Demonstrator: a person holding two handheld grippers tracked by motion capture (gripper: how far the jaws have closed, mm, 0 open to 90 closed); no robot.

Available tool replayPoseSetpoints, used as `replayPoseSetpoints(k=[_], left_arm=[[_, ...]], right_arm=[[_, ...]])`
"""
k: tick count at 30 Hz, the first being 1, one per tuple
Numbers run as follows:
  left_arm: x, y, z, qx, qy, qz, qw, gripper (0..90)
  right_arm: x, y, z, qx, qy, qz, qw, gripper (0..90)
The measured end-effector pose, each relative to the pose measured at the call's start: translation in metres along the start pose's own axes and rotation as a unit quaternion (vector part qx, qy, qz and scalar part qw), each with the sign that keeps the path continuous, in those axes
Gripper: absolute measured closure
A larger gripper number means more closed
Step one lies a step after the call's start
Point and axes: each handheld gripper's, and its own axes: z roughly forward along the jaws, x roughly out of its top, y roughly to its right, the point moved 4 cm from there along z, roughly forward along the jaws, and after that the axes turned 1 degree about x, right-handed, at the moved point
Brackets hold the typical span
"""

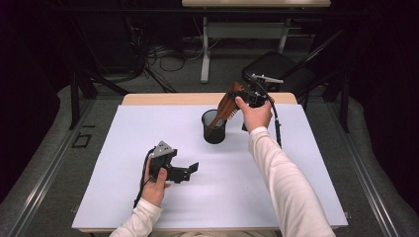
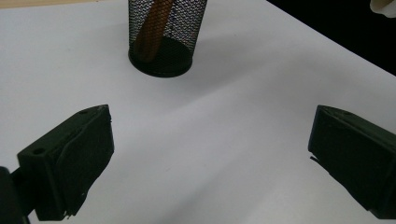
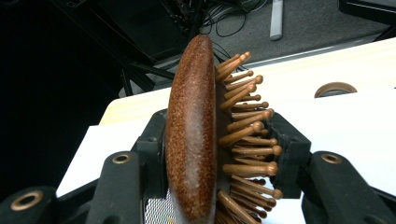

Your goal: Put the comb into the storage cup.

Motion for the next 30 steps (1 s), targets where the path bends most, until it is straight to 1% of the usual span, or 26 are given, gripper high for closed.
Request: replayPoseSetpoints(k=[12,16,25,30], left_arm=[[0.0,0.0,0.0,-0.001,-0.001,0.0,1.0,0.3],[0.0,0.0,0.001,-0.001,0.0,-0.001,1.0,0.3],[0.0,0.0,0.0,-0.001,-0.001,0.0,1.0,0.3],[0.0,-0.001,0.0,-0.001,0.0,-0.002,1.0,0.3]], right_arm=[[0.0,0.005,0.001,0.005,0.002,0.008,1.0,48.5],[0.0,0.007,0.001,0.005,-0.001,0.013,0.9999,48.1],[0.0,0.01,0.001,0.005,-0.001,0.012,0.9999,47.7],[0.001,0.013,0.001,0.009,-0.002,0.016,0.9998,47.4]])
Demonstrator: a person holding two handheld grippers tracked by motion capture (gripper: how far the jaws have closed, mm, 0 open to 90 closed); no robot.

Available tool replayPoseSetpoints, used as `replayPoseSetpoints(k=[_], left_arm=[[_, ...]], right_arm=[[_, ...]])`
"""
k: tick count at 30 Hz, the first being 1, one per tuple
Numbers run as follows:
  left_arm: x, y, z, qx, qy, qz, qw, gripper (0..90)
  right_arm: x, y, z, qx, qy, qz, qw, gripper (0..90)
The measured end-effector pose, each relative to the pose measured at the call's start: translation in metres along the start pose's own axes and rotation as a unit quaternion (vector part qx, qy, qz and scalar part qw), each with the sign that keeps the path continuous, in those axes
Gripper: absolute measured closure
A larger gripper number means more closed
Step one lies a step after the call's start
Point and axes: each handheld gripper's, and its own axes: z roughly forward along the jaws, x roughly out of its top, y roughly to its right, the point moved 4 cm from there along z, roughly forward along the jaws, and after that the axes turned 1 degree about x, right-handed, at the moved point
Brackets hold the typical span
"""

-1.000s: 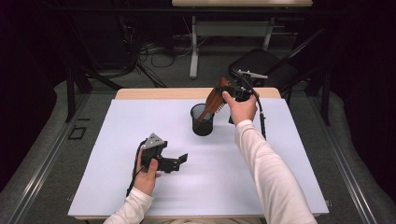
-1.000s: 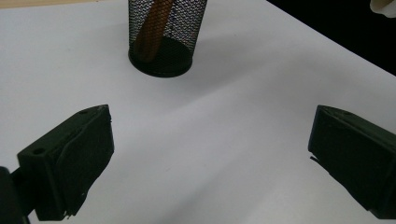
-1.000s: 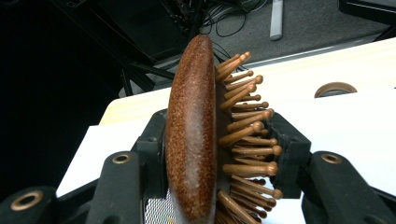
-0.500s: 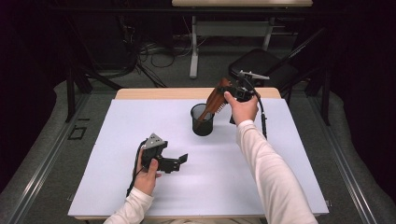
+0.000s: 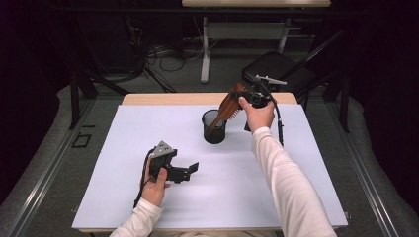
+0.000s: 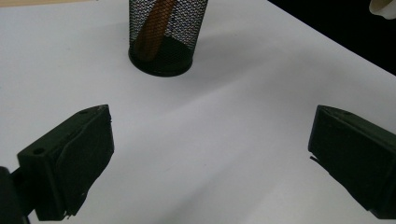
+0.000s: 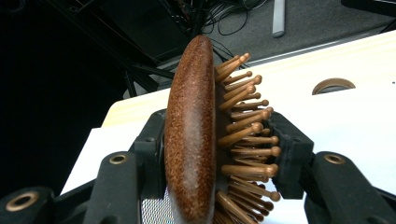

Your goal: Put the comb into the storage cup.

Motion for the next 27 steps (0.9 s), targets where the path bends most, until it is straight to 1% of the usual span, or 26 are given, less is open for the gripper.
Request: replayPoseSetpoints(k=[11,15,17,20,23,27], left_arm=[[-0.0001,0.0001,0.0002,0.0,0.0,0.0,1.0,0.3],[0.0003,0.0001,-0.0007,-0.002,0.001,-0.001,1.0,0.3],[0.0002,-0.0003,-0.0005,-0.002,0.0,-0.001,1.0,0.3],[0.0004,-0.0015,-0.0006,-0.002,0.001,-0.005,1.0,0.3],[0.0,-0.0011,-0.0005,-0.001,0.0,-0.001,1.0,0.3],[-0.0001,-0.0012,0.0004,-0.001,-0.002,-0.001,1.0,0.3]], right_arm=[[-0.0001,-0.0002,-0.0002,-0.002,0.001,-0.012,0.9999,46.4],[0.0003,-0.0017,0.0001,-0.006,0.002,-0.015,0.9999,45.9],[0.0001,-0.0018,-0.0003,-0.009,0.004,-0.021,0.9997,45.5],[0.0008,-0.0013,-0.002,-0.01,0.0,-0.023,0.9997,45.2],[0.0009,-0.0001,-0.0028,-0.015,-0.001,-0.031,0.9994,44.0],[0.0018,0.0003,-0.0037,-0.013,0.006,-0.041,0.9991,40.7]])
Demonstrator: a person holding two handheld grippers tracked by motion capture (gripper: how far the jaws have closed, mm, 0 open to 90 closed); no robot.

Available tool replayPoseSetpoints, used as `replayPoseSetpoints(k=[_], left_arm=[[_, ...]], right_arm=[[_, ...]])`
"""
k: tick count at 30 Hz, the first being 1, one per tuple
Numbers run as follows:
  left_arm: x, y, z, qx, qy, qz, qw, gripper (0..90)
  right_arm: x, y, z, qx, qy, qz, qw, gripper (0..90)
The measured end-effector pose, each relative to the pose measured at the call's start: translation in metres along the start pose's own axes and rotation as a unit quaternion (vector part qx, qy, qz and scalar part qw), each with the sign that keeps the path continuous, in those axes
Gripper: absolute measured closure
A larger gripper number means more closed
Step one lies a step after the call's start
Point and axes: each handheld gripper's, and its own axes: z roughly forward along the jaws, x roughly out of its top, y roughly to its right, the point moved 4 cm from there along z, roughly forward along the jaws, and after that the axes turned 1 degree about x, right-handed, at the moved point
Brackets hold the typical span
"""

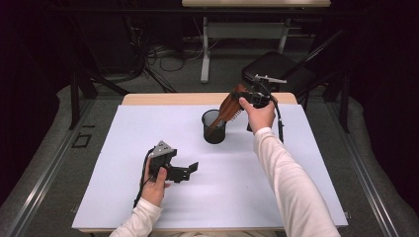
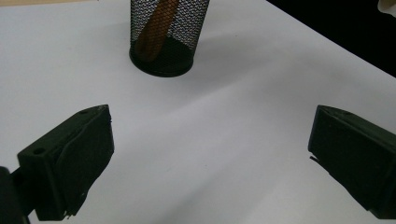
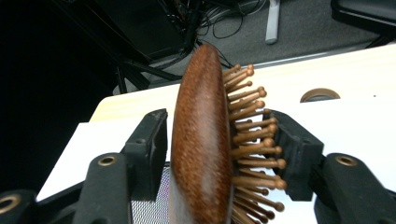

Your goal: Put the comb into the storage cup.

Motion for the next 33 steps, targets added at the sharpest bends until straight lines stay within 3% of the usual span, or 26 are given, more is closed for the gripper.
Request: replayPoseSetpoints(k=[9,33], left_arm=[[-0.0004,0.0002,0.0005,0.001,-0.001,0.001,1.0,0.3],[-0.0001,-0.0006,0.0001,0.002,-0.001,-0.001,1.0,0.3]], right_arm=[[-0.0001,-0.0011,-0.002,-0.003,0.002,-0.016,0.9999,38.6],[0.0013,-0.001,-0.0044,0.002,0.002,-0.021,0.9998,29.2]])
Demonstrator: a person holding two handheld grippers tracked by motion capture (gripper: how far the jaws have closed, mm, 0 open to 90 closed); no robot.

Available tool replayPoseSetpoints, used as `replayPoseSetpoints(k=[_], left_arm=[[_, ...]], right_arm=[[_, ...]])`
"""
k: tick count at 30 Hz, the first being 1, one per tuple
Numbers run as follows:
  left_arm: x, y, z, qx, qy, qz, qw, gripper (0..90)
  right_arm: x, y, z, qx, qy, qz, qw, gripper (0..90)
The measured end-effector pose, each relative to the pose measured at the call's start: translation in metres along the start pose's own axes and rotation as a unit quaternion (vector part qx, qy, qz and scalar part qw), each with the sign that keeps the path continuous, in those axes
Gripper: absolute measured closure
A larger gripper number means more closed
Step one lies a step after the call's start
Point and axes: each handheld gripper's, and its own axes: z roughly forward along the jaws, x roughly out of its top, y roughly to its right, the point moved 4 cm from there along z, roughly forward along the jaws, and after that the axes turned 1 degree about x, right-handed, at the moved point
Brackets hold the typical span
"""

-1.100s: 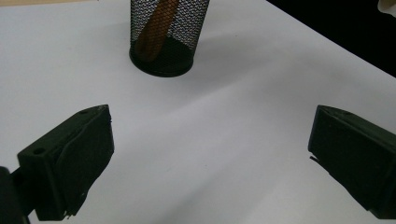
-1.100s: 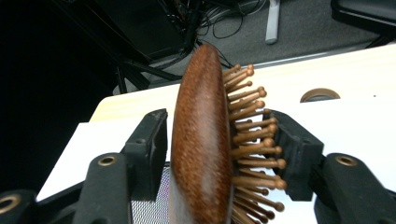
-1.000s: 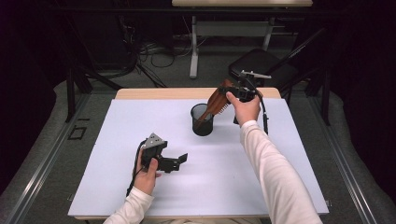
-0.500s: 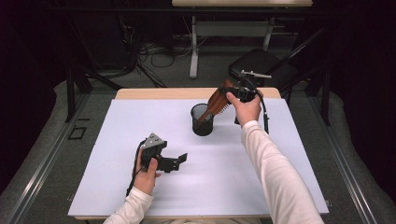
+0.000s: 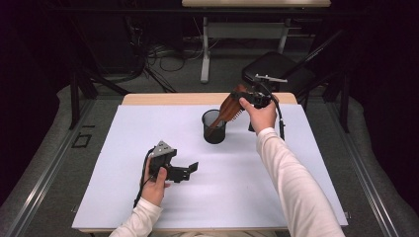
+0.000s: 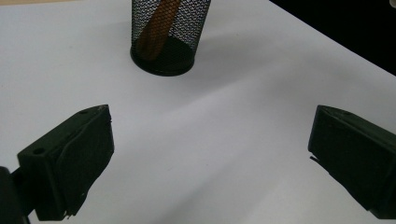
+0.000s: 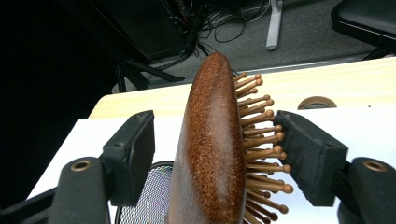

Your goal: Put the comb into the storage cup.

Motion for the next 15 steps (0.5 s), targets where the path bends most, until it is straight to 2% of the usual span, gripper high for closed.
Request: replayPoseSetpoints(k=[8,15], left_arm=[[0.0,-0.0004,0.0002,-0.001,0.001,-0.002,1.0,0.3],[-0.0002,-0.0001,0.0003,0.0,-0.001,-0.002,1.0,0.3]], right_arm=[[0.0003,-0.0005,-0.0008,-0.003,0.001,-0.009,1.0,28.8],[0.003,0.001,-0.0035,-0.003,0.007,-0.002,1.0,28.8]])
